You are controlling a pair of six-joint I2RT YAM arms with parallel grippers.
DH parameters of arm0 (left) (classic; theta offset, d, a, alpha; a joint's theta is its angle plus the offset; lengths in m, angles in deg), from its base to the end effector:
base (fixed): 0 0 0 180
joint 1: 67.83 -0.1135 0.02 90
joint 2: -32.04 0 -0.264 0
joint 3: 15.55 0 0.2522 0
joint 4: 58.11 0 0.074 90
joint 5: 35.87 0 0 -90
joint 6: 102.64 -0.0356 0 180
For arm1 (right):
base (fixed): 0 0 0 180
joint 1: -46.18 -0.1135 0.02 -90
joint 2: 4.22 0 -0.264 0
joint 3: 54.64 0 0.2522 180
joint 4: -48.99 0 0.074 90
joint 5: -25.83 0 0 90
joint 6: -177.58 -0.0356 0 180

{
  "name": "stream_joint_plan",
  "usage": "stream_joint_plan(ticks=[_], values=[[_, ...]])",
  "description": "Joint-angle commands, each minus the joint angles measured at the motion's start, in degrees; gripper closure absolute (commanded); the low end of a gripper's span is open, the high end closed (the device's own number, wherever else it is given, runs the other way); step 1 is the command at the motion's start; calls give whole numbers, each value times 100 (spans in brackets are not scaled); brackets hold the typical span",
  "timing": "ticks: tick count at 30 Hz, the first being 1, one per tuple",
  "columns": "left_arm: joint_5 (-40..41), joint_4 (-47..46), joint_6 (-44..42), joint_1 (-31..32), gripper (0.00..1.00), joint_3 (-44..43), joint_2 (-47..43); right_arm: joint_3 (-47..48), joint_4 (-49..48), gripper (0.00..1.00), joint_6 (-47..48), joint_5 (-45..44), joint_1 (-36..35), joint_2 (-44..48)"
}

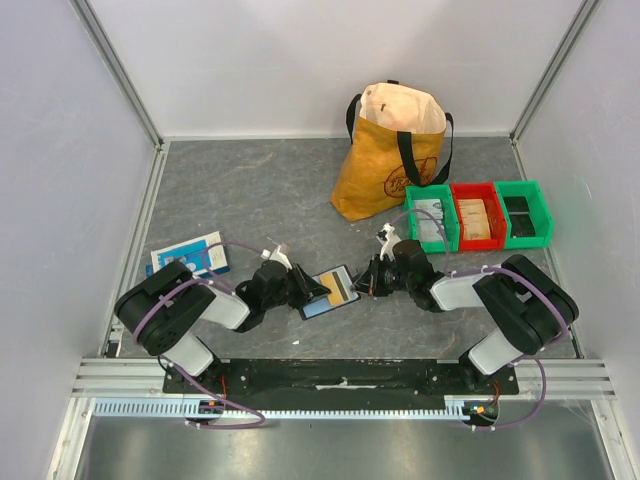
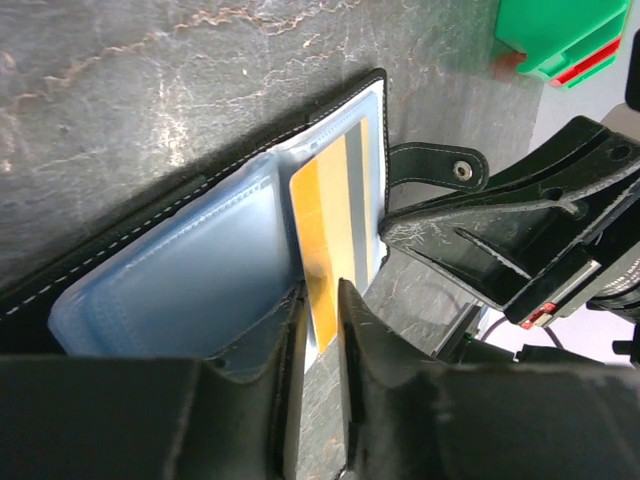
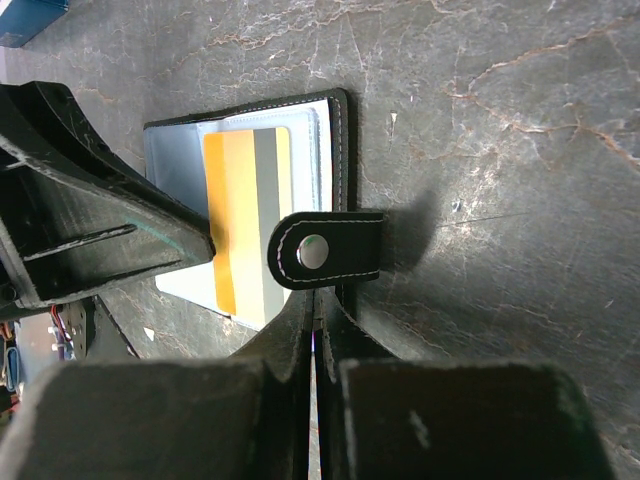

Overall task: Take the credit cards out of the card holder
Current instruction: Remove the credit card from the card holder.

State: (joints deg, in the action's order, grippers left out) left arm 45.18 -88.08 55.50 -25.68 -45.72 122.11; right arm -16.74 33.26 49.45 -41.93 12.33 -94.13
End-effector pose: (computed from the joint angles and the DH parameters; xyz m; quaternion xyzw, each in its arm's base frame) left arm 0.1753 -0.1661 0.1048 -0.1560 0.8498 -0.4481 0.2298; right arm 0.2093 0.1566 0.1154 -0.0544 0.8780 0.3997 0.2576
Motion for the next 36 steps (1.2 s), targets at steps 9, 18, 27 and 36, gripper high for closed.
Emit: stream_joint_plan(ticks=[9,18,27,36], values=[[605,-41,112,21,98,427,-453,-120,365,100,104,-53,36,-115],[658,619,-108,12,98,717,-1332,20,620,100,244,-123,53,34],[763,1471,-248,4,98,779,-2106,345,1130,94,569,-290,53,509],[860,1972,-468,12,98,920,-2862,644,1420,69,903,-177,45,1194]])
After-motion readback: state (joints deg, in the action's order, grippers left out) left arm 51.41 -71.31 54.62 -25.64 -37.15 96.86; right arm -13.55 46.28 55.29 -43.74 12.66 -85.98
